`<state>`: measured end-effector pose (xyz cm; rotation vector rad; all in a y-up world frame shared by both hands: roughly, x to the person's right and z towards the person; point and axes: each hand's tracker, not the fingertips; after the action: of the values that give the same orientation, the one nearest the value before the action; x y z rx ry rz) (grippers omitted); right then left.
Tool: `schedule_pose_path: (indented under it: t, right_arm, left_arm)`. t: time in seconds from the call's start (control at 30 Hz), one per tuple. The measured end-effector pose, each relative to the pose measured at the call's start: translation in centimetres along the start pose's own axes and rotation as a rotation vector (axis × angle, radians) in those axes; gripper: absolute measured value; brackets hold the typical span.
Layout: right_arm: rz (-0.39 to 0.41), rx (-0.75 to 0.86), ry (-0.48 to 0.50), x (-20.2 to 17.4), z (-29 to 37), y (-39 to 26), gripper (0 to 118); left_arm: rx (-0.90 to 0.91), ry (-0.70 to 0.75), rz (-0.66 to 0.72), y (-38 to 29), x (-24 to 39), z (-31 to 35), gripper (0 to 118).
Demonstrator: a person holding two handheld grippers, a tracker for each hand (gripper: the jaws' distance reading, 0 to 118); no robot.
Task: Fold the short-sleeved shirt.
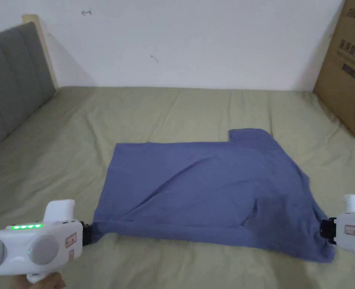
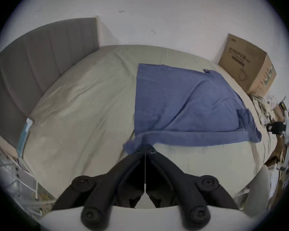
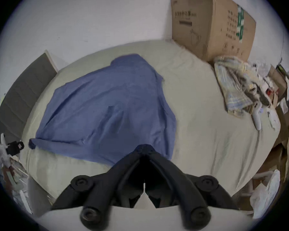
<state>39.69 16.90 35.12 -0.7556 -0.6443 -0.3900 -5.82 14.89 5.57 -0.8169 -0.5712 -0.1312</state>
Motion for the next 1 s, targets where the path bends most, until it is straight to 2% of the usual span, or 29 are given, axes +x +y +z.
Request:
schedule_pose_path:
  t: [0.07,0.2,0.23,0.27,0.3,0.33,0.37,0.4,0.47,0.5,0.57,0.6,0.63,0.67,0.7,0.73,0.8,0.87,1.0]
  right_arm:
    - [-0.003,-0.028,0.013,-0.9,0.0,-1.3,1]
    - [0.039,-0.065,0.01,-1.9,-0.6,-2.8,1]
    - [0.03,-0.075,0.009,-1.1,-1.4,-2.8,1]
    - [0.01,-0.084,0.016,-0.9,-1.7,-2.8,1]
    - [-0.018,-0.083,0.025,-0.7,-1.9,-2.9,1]
    - [-0.037,-0.086,0.031,-0.5,-2.1,-2.9,1]
    - [-0.041,-0.09,0.033,-0.2,-2.2,-2.9,1]
    - [-0.045,-0.09,0.03,-0.2,-2.3,-2.9,1]
    - [-0.055,-0.099,0.031,-0.1,-2.5,-3.0,1]
    - [-0.087,-0.106,0.039,-0.1,-2.1,-3.2,1]
    - [-0.151,-0.094,0.076,0.2,-1.9,-3.4,1]
    - [-0.162,-0.096,0.085,0.3,-1.7,-3.5,1]
    - [-0.158,-0.098,0.08,0.3,-1.6,-3.5,1]
    - [-0.151,-0.1,0.074,0.2,-1.6,-3.5,1]
    - [-0.133,-0.109,0.059,0.2,-1.6,-3.5,1]
    - [-0.11,-0.113,0.046,0.2,-1.6,-3.5,1]
    - [-0.083,-0.11,0.03,0.2,-1.3,-3.4,1]
    - [-0.09,-0.108,0.036,0.6,-1.1,-3.2,1]
    - [-0.103,-0.075,0.041,1.0,-1.2,-2.8,1]
  left_arm:
    - [-0.033,-0.062,0.044,-1.6,0.2,0.1,0]
    - [-0.06,0.029,-0.073,-3.1,-0.4,-1.0,1]
    - [-0.047,0.035,-0.052,-2.9,-0.6,-1.1,13]
    - [-0.054,0.014,-0.036,-2.6,-1.1,-1.3,40]
    - [-0.068,-0.006,0.003,-2.0,-1.7,-1.8,84]
    - [-0.079,-0.021,0.033,-1.5,-2.1,-2.4,102]
    - [-0.082,-0.018,0.033,-1.1,-2.2,-3.0,103]
    - [-0.067,-0.011,0.032,-0.7,-2.3,-3.3,99]
    - [-0.062,0.002,0.032,0.4,-2.7,-4.5,100]
    - [-0.06,0.006,0.033,0.9,-2.9,-5.3,95]
    - [-0.055,-0.008,0.042,1.6,-1.5,-4.8,72]
    - [-0.049,-0.035,0.053,1.7,-1.2,-5.2,66]
    - [-0.05,-0.049,0.045,1.8,-0.8,-5.7,66]
    - [-0.065,-0.059,0.0,1.7,-0.3,-6.2,42]
    - [-0.072,-0.031,-0.042,1.7,0.5,-6.5,5]
    - [-0.083,0.014,-0.053,1.7,0.9,-6.6,4]
    - [-0.072,-0.027,-0.027,1.7,1.1,-5.8,3]
    - [-0.054,-0.058,0.041,2.2,0.0,-5.8,3]
    - [-0.047,-0.042,0.033,2.6,0.3,-4.6,3]
